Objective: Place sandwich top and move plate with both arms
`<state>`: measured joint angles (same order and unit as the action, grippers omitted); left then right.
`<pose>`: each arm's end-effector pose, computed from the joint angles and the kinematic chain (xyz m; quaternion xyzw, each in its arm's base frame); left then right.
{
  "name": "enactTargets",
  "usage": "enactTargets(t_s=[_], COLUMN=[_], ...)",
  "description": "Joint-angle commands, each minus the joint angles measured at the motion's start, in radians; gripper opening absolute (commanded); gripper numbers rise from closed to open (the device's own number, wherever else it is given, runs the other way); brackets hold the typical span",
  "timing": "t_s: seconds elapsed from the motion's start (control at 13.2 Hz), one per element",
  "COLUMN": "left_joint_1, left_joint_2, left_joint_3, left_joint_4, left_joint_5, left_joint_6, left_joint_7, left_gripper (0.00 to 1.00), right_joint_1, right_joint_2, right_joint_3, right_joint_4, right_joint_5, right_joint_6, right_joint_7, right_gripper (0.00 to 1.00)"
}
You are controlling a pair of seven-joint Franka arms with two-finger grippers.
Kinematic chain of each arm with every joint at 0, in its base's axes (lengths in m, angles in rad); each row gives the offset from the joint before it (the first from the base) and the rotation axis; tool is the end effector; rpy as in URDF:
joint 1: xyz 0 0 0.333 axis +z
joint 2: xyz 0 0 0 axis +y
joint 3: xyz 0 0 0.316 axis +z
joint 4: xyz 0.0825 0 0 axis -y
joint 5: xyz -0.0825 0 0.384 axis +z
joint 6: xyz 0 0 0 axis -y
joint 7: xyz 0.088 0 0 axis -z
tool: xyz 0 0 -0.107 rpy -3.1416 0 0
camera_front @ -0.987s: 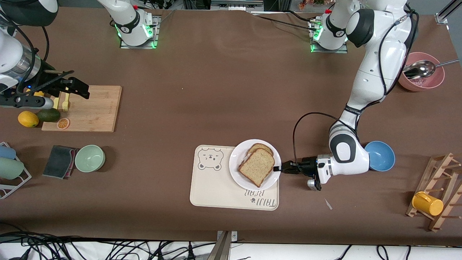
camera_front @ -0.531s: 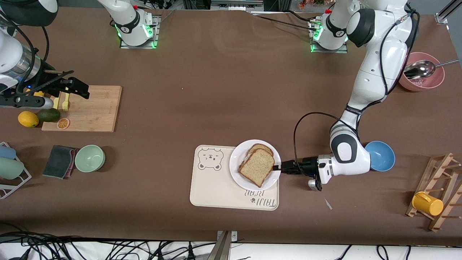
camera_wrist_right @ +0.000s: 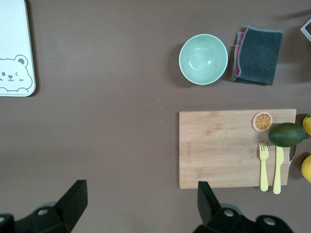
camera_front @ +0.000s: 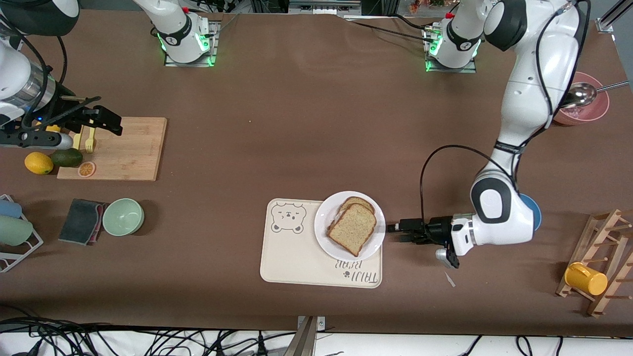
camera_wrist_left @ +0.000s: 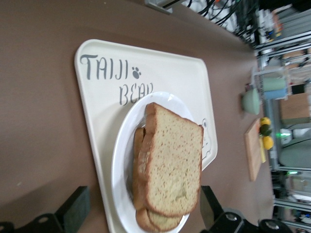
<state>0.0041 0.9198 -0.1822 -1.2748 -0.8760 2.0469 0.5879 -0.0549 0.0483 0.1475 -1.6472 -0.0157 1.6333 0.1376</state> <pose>0.7344 -0.1394 0.2121 0.8958 -0.0957 0.0250 0.4333 0.5679 0.0494 0.5668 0.9993 -0.0217 -0.0301 0.0078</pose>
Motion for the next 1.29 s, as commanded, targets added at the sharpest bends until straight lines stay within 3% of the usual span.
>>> enactTargets(t_s=[0.0, 0.46, 0.68, 0.83, 0.99, 1.21], left_joint_1=[-0.003, -0.010, -0.042, -0.042, -0.059, -0.078], left_joint_2=[-0.096, -0.272, -0.367, -0.453, -0.563, -0.772], left_joint_3=[-0.003, -0.011, -0.017, -0.016, 0.030, 0.121], left_joint_4=[-0.017, -0.015, -0.014, -0.015, -0.052, -0.257], left_joint_5=[0.225, 0.700, 0.855, 0.879, 0.878, 0.864], left_joint_6=[-0.045, -0.236, -0.344, -0.388, -0.399, -0.384], left_joint_7=[-0.152, -0.325, -0.489, -0.621, -0.628, -0.632], left_gripper=[1.00, 1.00, 1.00, 1.00, 1.00, 1.00], right_joint_1=[-0.006, -0.006, -0.006, -0.006, -0.008, -0.008], right_joint_2=[0.008, 0.009, 0.009, 0.009, 0.010, 0.010], right_joint_3=[0.003, 0.000, 0.000, 0.000, 0.000, -0.005], right_joint_4=[0.021, 0.021, 0.021, 0.021, 0.021, 0.021], right_joint_5=[-0.012, -0.012, -0.012, -0.012, -0.012, -0.013], right_joint_6=[-0.009, -0.009, -0.009, -0.007, -0.007, -0.007], right_joint_7=[-0.013, -0.012, -0.012, -0.012, -0.012, -0.012], right_gripper=[1.00, 1.00, 1.00, 1.00, 1.00, 1.00])
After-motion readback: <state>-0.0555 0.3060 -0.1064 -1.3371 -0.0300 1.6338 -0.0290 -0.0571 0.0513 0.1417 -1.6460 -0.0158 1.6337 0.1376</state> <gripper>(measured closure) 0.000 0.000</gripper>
